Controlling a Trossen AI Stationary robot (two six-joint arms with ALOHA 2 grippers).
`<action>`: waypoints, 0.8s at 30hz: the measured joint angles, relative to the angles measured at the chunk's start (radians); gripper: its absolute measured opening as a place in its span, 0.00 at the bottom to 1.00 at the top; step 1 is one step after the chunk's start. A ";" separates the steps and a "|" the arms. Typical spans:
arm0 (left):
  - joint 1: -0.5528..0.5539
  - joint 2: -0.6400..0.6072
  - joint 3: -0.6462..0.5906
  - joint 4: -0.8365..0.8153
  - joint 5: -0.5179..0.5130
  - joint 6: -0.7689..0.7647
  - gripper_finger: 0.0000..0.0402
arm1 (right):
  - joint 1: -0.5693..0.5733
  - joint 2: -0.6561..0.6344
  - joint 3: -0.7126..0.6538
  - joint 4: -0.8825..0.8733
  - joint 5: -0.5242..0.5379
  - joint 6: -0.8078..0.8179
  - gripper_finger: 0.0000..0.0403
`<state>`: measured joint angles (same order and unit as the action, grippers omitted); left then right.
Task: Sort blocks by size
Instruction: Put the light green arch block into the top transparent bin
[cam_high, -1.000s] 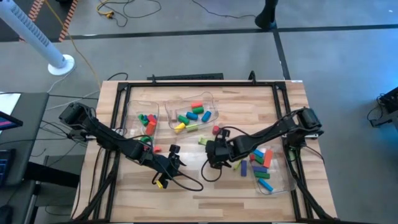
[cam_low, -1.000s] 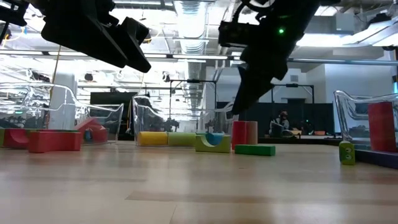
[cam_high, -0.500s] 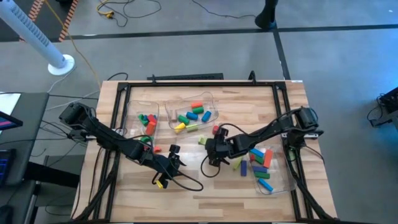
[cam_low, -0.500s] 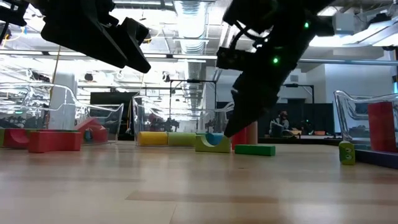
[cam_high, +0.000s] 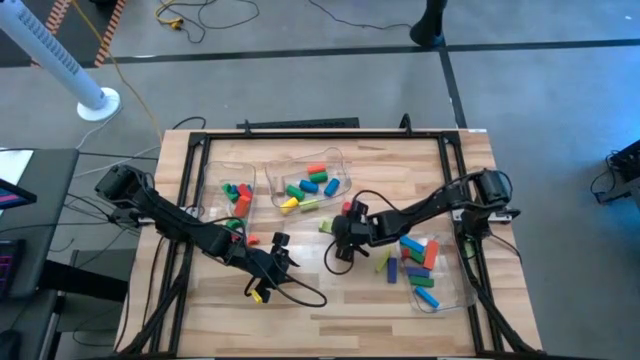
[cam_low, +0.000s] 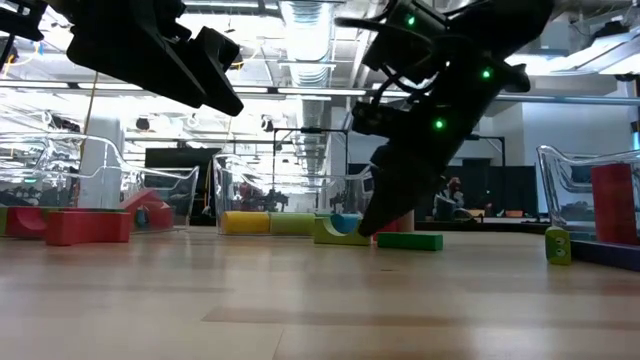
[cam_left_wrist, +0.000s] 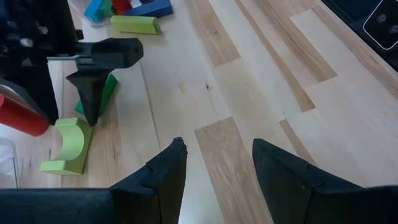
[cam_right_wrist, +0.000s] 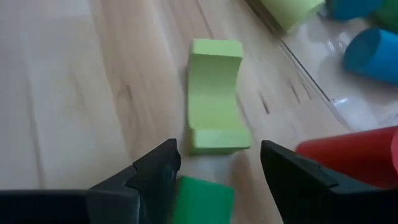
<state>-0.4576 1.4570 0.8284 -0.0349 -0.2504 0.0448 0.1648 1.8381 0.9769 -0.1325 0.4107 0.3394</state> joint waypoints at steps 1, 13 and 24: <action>0.000 0.000 0.000 0.000 0.000 0.000 0.44 | -0.004 0.000 -0.001 0.002 0.000 0.000 0.64; 0.000 0.000 0.000 0.013 0.000 0.003 0.44 | -0.010 0.040 0.002 0.084 -0.022 -0.004 0.62; 0.000 0.000 0.000 0.009 0.000 -0.001 0.44 | -0.009 0.063 0.004 0.066 -0.023 0.011 0.43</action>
<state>-0.4572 1.4570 0.8288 -0.0261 -0.2505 0.0437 0.1562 1.9007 0.9806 -0.0666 0.3876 0.3504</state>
